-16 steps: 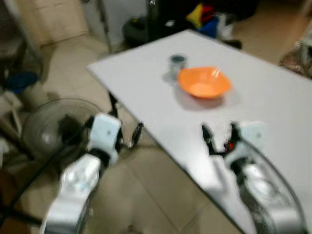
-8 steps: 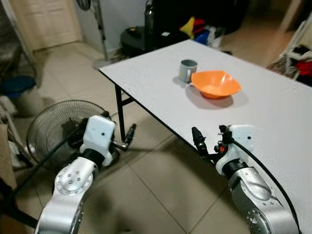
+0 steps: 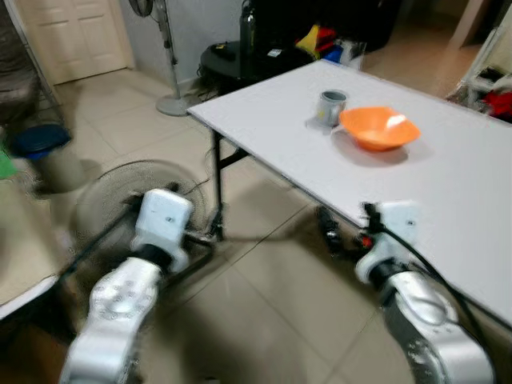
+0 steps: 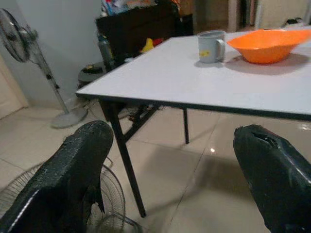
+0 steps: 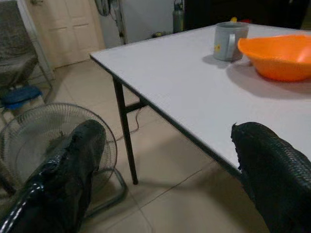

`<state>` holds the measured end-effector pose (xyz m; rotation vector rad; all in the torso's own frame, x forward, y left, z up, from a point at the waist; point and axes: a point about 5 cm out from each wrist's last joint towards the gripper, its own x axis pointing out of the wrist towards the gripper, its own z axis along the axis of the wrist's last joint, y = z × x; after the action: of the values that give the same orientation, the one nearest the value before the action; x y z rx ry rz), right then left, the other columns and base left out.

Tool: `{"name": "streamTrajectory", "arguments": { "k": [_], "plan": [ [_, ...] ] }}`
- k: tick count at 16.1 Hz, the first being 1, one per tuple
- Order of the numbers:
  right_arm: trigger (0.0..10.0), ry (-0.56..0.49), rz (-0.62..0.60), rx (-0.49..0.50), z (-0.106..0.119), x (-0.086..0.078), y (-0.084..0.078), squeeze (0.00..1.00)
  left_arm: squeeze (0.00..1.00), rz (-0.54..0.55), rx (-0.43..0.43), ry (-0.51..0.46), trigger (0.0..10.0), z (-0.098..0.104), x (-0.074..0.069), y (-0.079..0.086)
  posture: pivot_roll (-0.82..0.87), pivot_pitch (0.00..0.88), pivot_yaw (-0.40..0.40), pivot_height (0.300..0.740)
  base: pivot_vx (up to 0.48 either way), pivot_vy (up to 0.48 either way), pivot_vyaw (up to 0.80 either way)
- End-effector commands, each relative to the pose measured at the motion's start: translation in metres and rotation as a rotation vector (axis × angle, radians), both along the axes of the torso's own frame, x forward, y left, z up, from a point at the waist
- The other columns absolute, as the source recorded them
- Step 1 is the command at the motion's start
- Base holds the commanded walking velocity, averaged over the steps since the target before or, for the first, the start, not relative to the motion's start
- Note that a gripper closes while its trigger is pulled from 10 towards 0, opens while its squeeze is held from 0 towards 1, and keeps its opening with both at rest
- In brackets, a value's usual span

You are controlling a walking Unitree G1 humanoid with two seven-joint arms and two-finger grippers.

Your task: Setting the table

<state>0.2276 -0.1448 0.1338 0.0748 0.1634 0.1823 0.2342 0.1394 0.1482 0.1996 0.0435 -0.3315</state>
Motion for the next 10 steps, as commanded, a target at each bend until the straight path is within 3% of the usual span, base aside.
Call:
{"name": "streamTrajectory", "arguments": {
  "k": [1,10],
  "plan": [
    [10.0,-0.005,0.024,0.018,0.0025,0.0008,0.0048,1.00,0.00,0.012,0.017,-0.011,10.0,0.0037,0.0016,0.0049,0.14,0.000,0.022,0.740,0.000,0.352,0.80],
    [10.0,-0.017,0.063,0.031,0.0040,0.0036,0.0091,1.00,0.00,0.007,0.025,-0.020,10.0,0.0055,0.0034,0.0045,0.14,0.000,0.019,0.740,0.000,0.343,0.80]
  ]
}}
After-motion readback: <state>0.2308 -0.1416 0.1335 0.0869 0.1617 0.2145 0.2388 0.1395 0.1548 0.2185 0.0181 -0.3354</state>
